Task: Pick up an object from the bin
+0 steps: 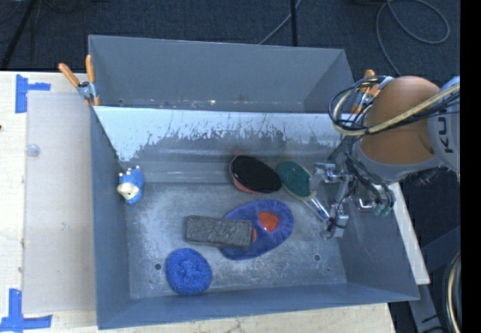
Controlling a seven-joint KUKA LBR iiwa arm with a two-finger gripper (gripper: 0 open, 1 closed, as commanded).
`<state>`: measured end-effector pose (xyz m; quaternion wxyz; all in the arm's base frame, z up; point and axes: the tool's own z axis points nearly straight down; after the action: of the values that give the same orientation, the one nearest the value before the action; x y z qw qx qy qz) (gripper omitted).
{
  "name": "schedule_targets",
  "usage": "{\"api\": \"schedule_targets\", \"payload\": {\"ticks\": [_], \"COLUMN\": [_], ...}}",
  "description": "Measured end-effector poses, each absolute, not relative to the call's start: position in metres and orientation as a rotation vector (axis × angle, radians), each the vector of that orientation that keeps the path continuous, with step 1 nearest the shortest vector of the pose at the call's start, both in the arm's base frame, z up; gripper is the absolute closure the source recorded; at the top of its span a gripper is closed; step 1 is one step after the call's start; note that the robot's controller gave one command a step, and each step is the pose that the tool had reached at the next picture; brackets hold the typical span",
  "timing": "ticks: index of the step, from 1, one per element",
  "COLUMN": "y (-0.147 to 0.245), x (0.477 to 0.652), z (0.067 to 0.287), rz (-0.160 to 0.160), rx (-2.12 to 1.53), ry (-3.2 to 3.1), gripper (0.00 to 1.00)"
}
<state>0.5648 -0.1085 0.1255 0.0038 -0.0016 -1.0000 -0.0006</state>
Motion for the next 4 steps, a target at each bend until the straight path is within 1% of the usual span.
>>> {"api": "schedule_targets", "payload": {"ticks": [1, 2, 3, 4], "y": [-0.108, -0.076, -0.062, -0.021], "x": [0.567, 0.553, 0.587, 0.577], "z": [0.130, 0.101, 0.094, 0.080], "rz": [0.000, 0.001, -0.006, 0.005], "rx": [-0.001, 0.083, 0.110, 0.204], "ry": [-3.141, -3.138, -3.127, -3.134], "gripper": [0.00, 0.00, 0.00, 0.00]}}
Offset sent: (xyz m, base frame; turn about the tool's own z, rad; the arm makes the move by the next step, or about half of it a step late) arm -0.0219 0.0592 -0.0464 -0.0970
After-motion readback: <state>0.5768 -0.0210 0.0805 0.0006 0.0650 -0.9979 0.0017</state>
